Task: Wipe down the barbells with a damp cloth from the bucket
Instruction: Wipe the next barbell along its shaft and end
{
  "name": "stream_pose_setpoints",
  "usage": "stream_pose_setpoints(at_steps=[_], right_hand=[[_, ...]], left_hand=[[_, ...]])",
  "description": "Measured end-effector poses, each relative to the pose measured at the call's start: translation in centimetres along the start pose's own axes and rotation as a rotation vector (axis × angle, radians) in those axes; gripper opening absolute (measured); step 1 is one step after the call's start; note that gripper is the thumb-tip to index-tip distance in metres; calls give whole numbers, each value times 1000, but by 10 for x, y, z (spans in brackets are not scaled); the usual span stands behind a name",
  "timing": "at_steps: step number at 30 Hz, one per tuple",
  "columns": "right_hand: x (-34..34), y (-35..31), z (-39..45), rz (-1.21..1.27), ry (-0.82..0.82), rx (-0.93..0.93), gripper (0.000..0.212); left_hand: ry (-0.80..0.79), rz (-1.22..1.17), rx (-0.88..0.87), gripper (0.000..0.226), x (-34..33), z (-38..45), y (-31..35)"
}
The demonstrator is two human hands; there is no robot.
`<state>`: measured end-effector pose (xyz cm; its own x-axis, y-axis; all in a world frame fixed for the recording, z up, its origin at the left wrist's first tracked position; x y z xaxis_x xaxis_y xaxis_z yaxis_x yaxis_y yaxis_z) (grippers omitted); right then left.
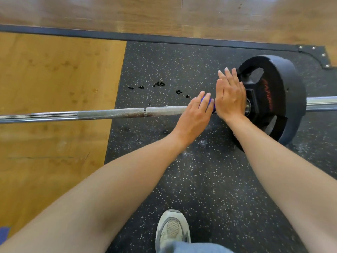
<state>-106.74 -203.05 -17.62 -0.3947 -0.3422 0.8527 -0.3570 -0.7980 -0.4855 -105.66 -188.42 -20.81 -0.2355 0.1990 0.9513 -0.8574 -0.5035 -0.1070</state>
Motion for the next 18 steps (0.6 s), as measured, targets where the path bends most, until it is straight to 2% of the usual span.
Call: stream_pose_setpoints(at_steps=[3,6,9,13,16,18], right_hand=[[-1,-1,17,55,-39,-23,57],[-5,-5,35,88,-62,-48,60],[-10,-6,55,81,-73,-88,63],[-14,-9,82,95,-101,-72,65],[-17,-14,102,106,-105,-46,63],[-17,-20,112,132,-44,-24,63]], left_hand=[[-39,11,-15,52,7,-16,-30],[-9,66,11,57,12,-40,-69],[-8,73,34,61,8,-23,-70],[13,98,-29,58,-10,29,-53],[-41,90,-19,57,-6,22,-81],[-38,79,11,58,-4,3,-106]])
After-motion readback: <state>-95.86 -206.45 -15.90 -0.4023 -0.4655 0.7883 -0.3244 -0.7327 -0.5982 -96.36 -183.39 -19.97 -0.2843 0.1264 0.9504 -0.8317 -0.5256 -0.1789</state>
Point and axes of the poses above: each hand's wrist, its own z-axis towards the middle knuckle, its own x-axis out of the back of the hand, y = z × x, the point moved 1 cm from there along z, towards the middle knuckle, and after that the axes turned 7 degrees about z, right-handed, at the moved point
